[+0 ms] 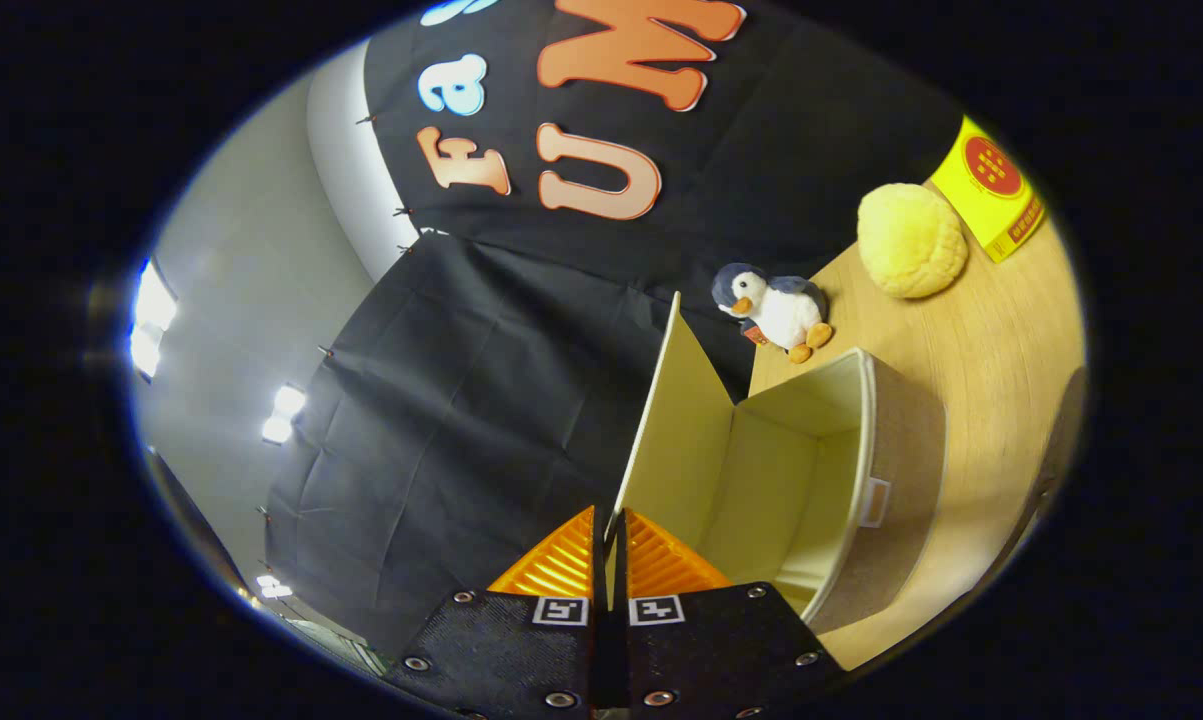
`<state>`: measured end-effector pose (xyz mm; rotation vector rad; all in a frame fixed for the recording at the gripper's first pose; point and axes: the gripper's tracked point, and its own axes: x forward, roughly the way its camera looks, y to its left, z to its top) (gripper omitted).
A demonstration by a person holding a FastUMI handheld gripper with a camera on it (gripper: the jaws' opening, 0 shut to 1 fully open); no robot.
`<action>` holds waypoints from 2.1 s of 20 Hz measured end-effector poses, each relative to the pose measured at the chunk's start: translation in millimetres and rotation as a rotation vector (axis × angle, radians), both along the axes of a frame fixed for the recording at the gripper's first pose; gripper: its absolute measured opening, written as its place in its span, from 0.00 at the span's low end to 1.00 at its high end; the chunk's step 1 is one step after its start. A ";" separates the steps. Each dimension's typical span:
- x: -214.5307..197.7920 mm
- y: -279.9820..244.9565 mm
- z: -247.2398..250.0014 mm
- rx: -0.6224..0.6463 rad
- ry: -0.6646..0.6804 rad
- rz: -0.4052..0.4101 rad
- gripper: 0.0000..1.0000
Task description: Open the storage box then place both shoes into the box .Put the left shoe in first, then the right shoe, with the right side of both shoes facing outward in a uniform manner.
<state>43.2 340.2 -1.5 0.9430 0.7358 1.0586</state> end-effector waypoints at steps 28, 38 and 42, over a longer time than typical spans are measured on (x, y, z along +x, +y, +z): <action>6.1 117.6 -51.4 -0.463 -0.206 -0.104 0.98; 37.3 -81.9 -104.4 -0.763 -0.217 -0.450 0.98; 27.0 -156.6 -133.5 -0.904 -0.174 -0.548 0.98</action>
